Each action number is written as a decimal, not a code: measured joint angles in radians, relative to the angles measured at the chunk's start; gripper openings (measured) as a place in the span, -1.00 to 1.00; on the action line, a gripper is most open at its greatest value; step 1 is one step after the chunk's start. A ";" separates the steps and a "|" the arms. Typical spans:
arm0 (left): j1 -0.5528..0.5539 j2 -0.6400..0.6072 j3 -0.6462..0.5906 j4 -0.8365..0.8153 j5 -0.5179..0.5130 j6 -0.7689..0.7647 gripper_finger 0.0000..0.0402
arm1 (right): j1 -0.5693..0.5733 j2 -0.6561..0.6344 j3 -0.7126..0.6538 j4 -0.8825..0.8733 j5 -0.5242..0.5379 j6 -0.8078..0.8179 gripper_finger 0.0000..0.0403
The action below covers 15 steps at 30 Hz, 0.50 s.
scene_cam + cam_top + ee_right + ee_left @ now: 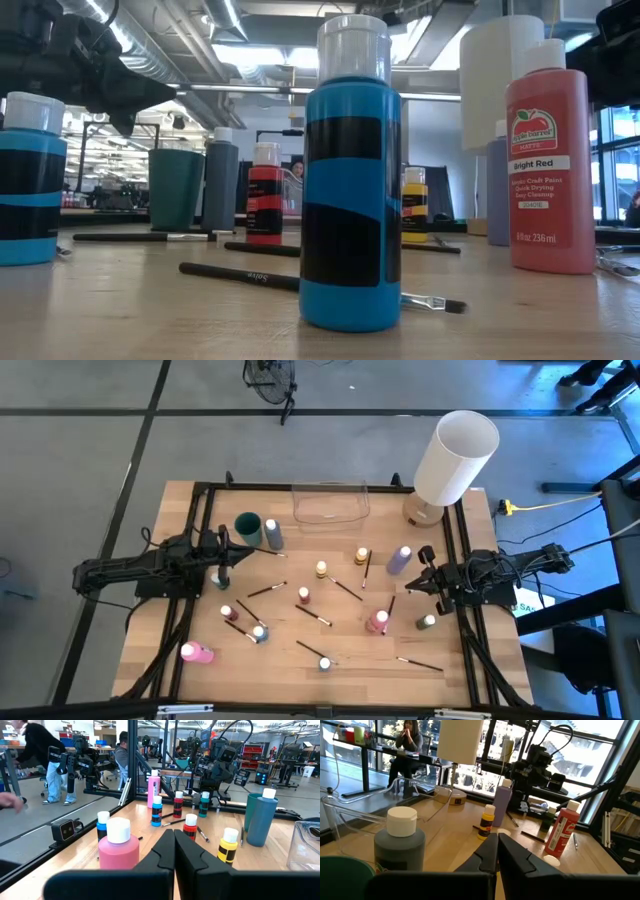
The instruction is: Pick & Place Paint Supplies
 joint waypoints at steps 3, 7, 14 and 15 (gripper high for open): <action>0.000 0.000 0.000 0.000 0.000 0.000 -0.97 | 0.000 0.000 0.000 0.007 0.001 0.000 -1.00; 0.000 0.000 0.000 0.000 0.000 0.000 -0.97 | 0.000 0.000 0.000 0.019 0.017 0.000 -1.00; 0.000 0.000 0.000 0.000 0.000 0.000 -0.97 | 0.000 0.000 0.000 0.010 0.017 0.000 -1.00; 0.000 0.000 0.000 0.000 0.000 0.000 -0.97 | 0.000 0.000 0.000 0.006 0.017 0.000 -1.00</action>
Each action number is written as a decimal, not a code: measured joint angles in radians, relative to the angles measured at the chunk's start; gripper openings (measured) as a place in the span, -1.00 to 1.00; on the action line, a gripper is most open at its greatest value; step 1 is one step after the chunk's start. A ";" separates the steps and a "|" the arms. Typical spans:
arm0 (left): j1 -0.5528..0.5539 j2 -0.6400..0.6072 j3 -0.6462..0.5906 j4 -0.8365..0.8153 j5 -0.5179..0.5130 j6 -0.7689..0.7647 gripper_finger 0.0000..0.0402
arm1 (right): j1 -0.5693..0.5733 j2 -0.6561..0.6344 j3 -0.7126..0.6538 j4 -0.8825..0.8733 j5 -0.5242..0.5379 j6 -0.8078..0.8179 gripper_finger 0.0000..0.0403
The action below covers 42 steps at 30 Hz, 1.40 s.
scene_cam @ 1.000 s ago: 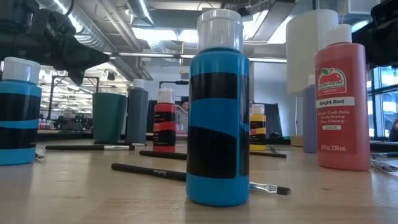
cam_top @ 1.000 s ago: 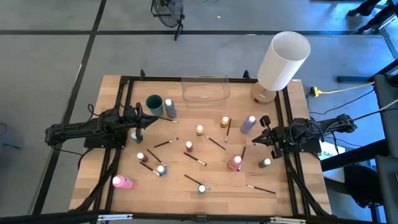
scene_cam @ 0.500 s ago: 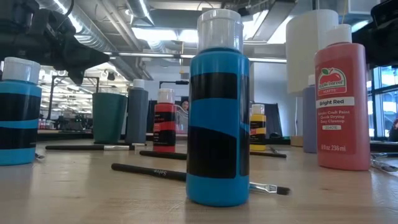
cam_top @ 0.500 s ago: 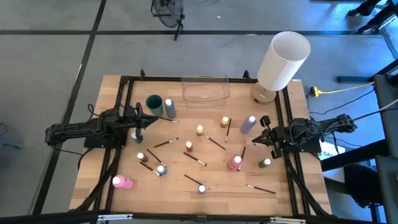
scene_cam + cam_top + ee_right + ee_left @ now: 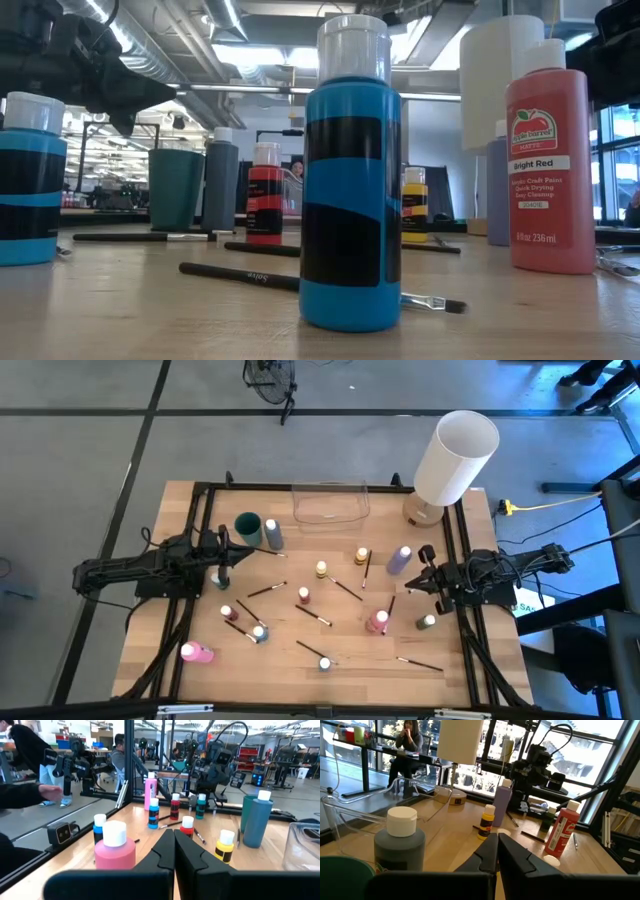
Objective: Pick & Place Paint Supplies
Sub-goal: Put the violet bottle into the transparent bin
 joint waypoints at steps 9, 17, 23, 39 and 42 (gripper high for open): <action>0.000 0.000 0.000 0.000 0.000 0.000 -0.97 | 0.000 0.000 0.000 0.011 0.000 0.011 -1.00; 0.000 0.000 0.000 0.014 -0.002 0.000 -0.97 | 0.000 0.000 0.000 0.024 0.039 0.057 -1.00; 0.000 0.000 0.000 0.034 -0.002 0.000 -0.97 | 0.000 0.002 0.000 0.066 0.090 0.081 -0.79; 0.000 0.000 0.000 0.038 -0.002 -0.034 -0.97 | 0.000 0.002 0.000 0.099 0.105 0.003 0.21; 0.000 0.000 0.000 0.038 -0.001 -0.034 -0.97 | 0.000 0.002 0.000 0.096 0.099 0.005 0.32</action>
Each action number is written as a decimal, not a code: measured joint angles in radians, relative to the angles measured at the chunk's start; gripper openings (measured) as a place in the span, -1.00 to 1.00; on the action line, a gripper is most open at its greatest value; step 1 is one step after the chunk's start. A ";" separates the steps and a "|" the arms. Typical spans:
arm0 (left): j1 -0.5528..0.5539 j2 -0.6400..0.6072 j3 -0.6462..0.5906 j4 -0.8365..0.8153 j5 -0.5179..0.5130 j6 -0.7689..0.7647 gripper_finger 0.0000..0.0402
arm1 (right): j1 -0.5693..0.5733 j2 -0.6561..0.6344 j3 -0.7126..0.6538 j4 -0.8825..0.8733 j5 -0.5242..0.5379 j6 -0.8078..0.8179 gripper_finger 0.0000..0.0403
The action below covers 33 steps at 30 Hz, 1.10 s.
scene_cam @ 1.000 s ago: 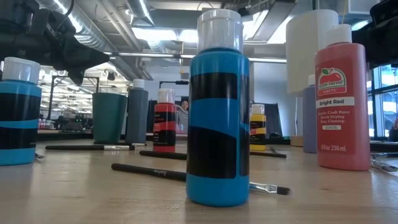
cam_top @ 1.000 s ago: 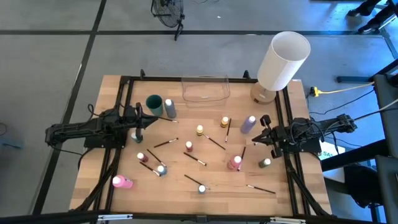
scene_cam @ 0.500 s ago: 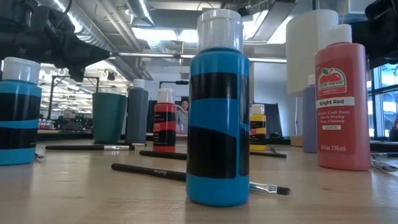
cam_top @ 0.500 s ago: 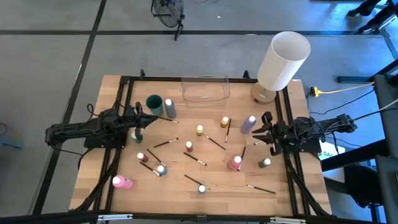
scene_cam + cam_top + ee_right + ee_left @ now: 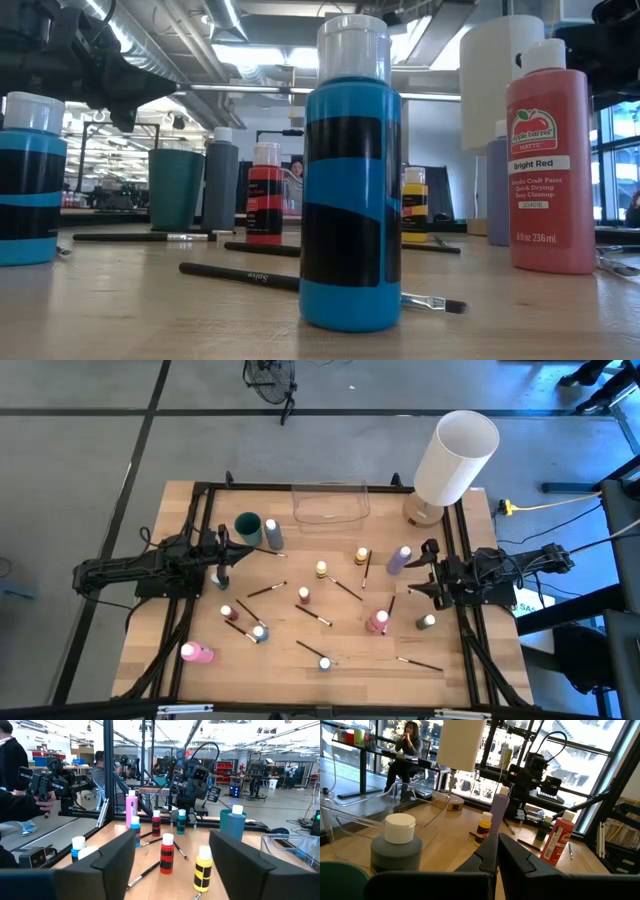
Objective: Pick & Place Paint Supplies
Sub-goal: Put the violet bottle into the transparent bin
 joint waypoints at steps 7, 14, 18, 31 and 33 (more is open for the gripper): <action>0.000 0.000 0.000 0.000 0.000 0.015 -0.97 | 0.000 0.000 0.000 -0.033 -0.002 -0.024 0.38; 0.000 0.000 0.000 0.005 -0.002 0.137 -0.94 | 0.000 0.000 0.000 0.024 -0.002 -0.034 0.37; 0.000 0.000 0.000 0.061 -0.054 0.168 -0.79 | 0.000 0.000 0.000 0.032 -0.002 -0.034 0.37; 0.001 0.000 0.000 0.307 -0.080 0.393 -0.15 | 0.000 0.000 0.000 0.000 0.102 -0.065 0.37; 0.001 0.000 0.000 0.317 -0.069 0.400 -0.11 | 0.000 0.000 0.000 0.015 0.140 -0.081 0.37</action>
